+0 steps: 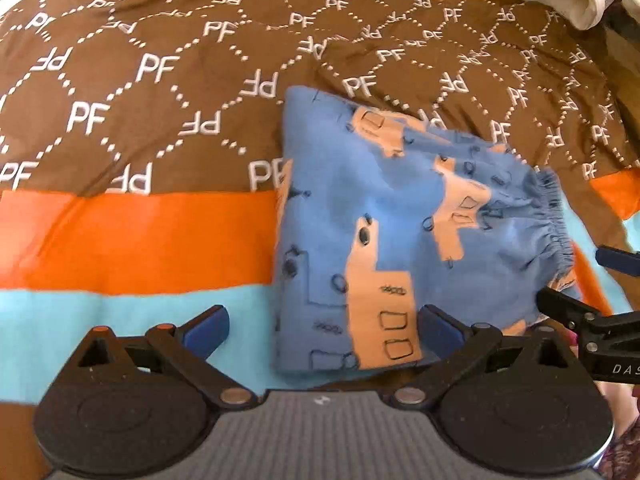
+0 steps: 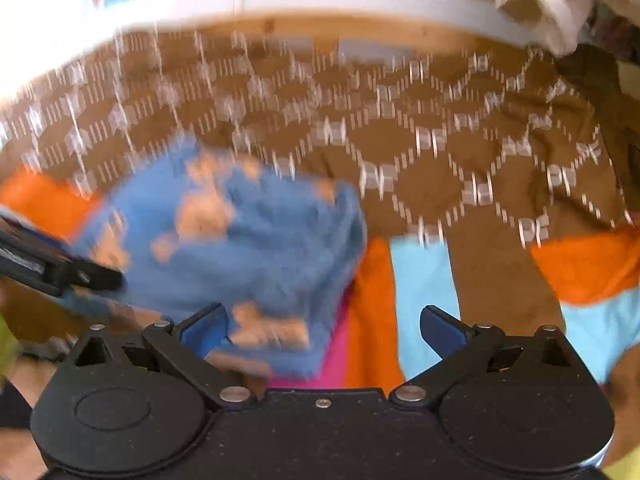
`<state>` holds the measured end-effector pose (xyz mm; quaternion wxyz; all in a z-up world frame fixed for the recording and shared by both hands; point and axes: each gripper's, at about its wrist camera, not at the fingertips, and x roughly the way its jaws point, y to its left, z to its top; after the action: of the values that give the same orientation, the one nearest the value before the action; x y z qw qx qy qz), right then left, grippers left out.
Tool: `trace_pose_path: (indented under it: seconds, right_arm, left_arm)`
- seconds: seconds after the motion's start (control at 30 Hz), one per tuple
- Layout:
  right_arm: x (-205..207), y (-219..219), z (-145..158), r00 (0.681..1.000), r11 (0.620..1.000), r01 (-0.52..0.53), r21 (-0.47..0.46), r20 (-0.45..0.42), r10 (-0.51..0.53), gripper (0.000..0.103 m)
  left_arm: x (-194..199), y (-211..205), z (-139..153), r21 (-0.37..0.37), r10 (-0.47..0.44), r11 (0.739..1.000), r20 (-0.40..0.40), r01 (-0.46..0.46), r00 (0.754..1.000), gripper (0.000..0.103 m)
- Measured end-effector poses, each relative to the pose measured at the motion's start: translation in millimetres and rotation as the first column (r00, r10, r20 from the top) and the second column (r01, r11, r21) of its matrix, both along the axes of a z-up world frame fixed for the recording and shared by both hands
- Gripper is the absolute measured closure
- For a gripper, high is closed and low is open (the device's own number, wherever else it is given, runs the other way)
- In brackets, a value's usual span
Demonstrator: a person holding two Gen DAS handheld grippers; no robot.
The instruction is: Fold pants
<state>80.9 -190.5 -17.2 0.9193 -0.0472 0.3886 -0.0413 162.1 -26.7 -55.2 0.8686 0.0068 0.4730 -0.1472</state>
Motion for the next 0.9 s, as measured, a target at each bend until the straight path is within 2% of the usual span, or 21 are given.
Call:
trace_pose_path:
  seconds: [0.3, 0.63, 0.9]
  right_arm:
    - [-24, 10, 1, 0.999, 0.998, 0.047, 0.039, -0.015, -0.047, 0.001]
    - [-35, 20, -8, 0.996, 0.997, 0.057, 0.051, -0.065, -0.053, 0.001]
    - [-41, 24, -9, 0.996, 0.996, 0.051, 0.068, -0.082, -0.045, 0.001]
  left_arm:
    - [-13, 12, 5, -0.013, 0.035, 0.999, -0.033, -0.035, 0.999, 0.0]
    - [-21, 10, 3, 0.033, 0.026, 0.999, -0.044, -0.025, 0.999, 0.0]
    - [-33, 15, 5, 0.042, 0.031, 0.999, -0.051, -0.029, 0.998, 0.0]
